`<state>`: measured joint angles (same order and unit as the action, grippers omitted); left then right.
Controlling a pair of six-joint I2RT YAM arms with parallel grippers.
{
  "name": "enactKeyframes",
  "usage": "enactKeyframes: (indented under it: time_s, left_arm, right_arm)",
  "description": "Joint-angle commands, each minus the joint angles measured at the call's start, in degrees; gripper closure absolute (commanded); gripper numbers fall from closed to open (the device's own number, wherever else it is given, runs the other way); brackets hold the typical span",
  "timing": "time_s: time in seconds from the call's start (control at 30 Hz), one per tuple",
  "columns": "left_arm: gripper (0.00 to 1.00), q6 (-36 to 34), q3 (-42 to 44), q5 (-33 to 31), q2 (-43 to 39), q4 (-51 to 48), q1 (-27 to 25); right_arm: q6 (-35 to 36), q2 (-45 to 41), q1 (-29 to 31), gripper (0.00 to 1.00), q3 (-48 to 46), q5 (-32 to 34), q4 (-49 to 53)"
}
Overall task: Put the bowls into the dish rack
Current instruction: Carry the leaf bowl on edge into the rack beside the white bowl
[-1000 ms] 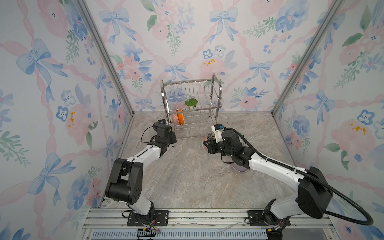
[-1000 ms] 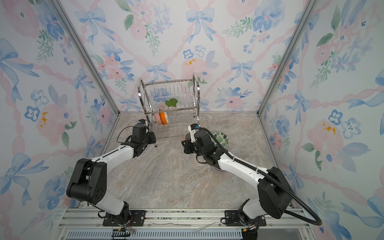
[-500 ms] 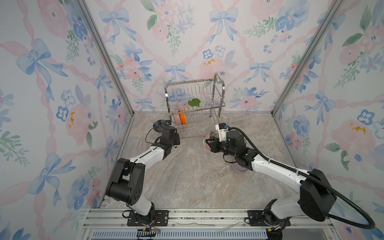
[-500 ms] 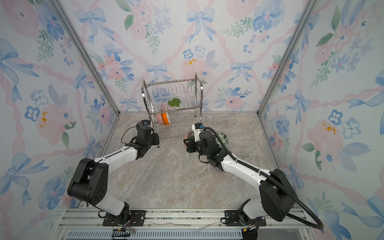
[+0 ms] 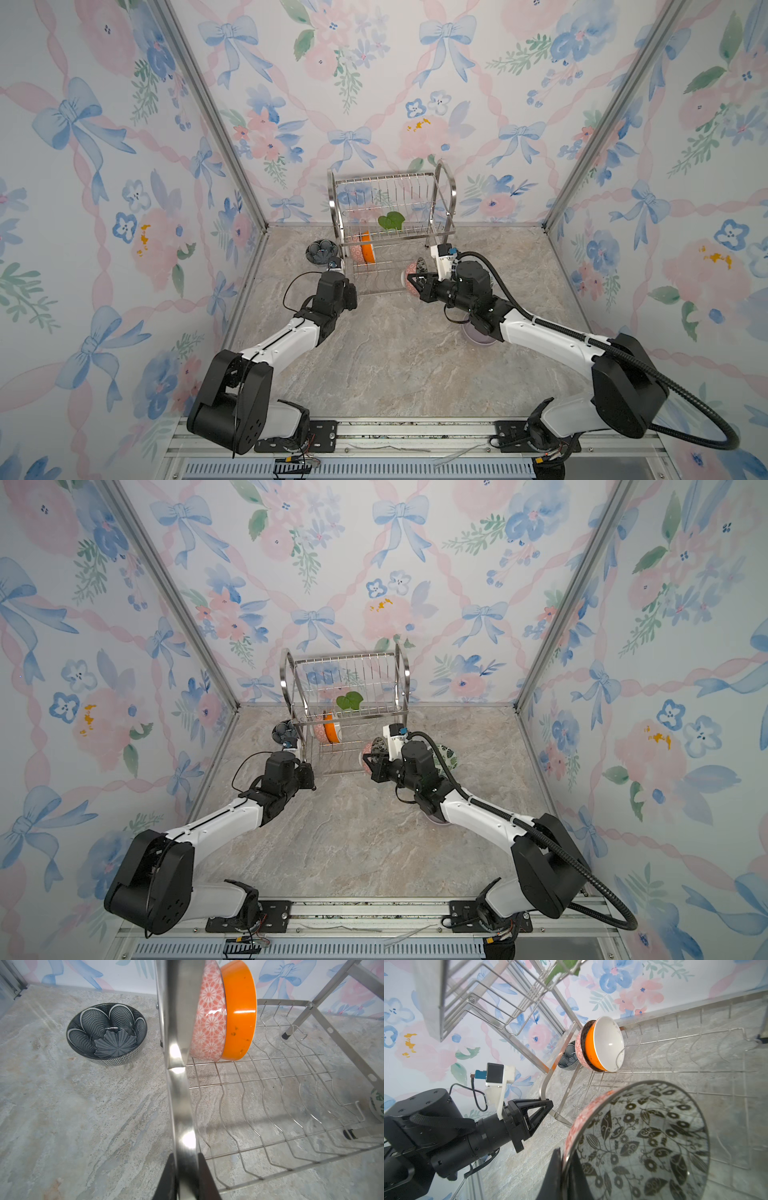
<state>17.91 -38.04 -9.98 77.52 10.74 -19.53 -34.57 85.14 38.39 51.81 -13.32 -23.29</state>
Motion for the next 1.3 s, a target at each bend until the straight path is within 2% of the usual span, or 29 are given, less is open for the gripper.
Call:
enactKeyframes:
  time_s: [0.0, 0.27, 0.6, 0.87, 1.27]
  left_arm:
    - [1.00, -3.3, 0.5, 2.5, 0.1, 1.4, -0.6]
    - [1.00, -5.8, 0.5, 3.6, 1.9, 1.8, -0.6]
    - [1.00, -6.7, 0.2, 3.4, 2.9, 2.0, -0.6]
    - [1.00, -7.4, 0.2, 2.9, 3.6, 1.9, -0.5]
    - [1.00, -7.9, 0.6, 1.8, 3.8, 1.9, -0.6]
  right_arm:
    - [-0.8, 3.7, -0.6, 1.00, 1.2, -2.0, -10.0]
    - [-4.2, 13.4, -0.6, 1.00, 4.0, -3.6, -19.8]
    - [-2.1, 21.1, -0.8, 1.00, 10.5, -4.5, -23.5]
    - [-4.7, 29.1, -3.9, 1.00, 17.5, -7.0, -28.6]
    - [-6.9, 37.8, -7.2, 1.00, 27.2, -9.5, -29.3]
